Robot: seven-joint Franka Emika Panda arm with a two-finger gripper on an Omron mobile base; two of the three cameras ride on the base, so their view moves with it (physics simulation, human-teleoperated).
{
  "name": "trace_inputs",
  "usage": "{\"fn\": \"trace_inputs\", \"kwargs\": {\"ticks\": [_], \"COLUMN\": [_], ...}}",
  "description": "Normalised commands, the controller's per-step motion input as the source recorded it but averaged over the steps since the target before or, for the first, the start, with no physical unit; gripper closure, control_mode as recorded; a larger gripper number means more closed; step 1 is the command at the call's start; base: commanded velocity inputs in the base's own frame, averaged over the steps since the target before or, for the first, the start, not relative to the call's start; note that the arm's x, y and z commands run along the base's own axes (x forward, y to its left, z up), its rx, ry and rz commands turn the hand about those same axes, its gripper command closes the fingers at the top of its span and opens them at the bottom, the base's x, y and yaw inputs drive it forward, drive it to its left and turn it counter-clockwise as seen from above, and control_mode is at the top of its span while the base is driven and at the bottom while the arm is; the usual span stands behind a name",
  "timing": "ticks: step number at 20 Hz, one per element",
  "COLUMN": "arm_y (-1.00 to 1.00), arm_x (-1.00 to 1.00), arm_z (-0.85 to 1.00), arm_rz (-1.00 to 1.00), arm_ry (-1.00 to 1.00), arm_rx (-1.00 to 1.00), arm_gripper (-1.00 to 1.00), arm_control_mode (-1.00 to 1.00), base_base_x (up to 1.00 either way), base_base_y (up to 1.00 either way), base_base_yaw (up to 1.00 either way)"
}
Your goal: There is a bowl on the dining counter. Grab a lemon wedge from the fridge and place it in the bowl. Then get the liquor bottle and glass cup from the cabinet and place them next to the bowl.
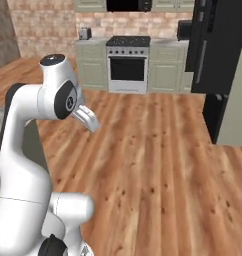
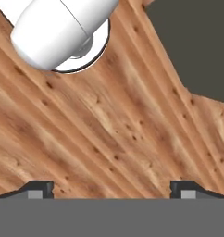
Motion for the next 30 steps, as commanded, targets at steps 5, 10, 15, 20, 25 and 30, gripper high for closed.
{"fn": "trace_inputs", "kwargs": {"ticks": [5,10,15,20,25,30], "arm_y": [0.00,0.00,0.00,0.00,0.00,0.00], "arm_x": [0.00,0.00,0.00,0.00,0.00,0.00], "arm_z": [0.00,0.00,0.00,0.00,0.00,0.00], "arm_rz": [0.00,0.00,0.00,0.00,0.00,0.00], "arm_ry": [0.00,0.00,0.00,0.00,0.00,0.00], "arm_rx": [0.00,0.00,0.00,0.00,0.00,0.00], "arm_gripper": [-1.00,-1.00,-1.00,-1.00,-1.00,-1.00], "arm_control_mode": [1.00,1.00,1.00,1.00,1.00,1.00], "base_base_x": [1.00,1.00,0.99,0.86,0.87,0.87], "base_base_y": [-0.02,-0.16,-0.25,-0.30,-0.31,-0.31], "base_base_yaw": [0.40,0.42,0.44,0.46,0.46,0.46]}}
